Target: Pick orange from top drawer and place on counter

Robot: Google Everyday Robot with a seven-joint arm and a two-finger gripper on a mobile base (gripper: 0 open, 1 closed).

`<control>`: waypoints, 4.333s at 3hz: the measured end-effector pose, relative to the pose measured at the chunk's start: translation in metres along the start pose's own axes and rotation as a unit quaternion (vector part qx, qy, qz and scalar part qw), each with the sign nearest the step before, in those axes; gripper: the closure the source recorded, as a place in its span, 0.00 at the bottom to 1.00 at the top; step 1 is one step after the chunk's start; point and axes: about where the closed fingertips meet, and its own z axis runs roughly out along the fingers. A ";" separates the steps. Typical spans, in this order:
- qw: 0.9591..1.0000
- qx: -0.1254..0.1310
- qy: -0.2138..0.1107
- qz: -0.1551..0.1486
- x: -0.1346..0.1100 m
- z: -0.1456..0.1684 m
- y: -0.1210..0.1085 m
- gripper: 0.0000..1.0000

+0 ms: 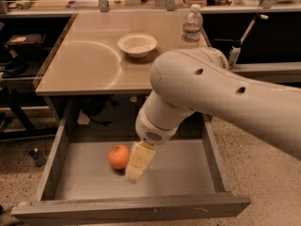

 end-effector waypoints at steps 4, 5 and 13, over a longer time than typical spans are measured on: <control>0.999 0.035 -0.041 -0.009 -0.034 0.057 -0.017 0.00; 0.998 0.055 -0.020 0.004 -0.028 0.086 -0.037 0.00; 0.998 0.026 -0.061 0.001 -0.049 0.191 -0.039 0.00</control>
Offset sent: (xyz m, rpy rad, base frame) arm 0.0135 0.0366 -0.0101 0.0626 -0.0448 0.0206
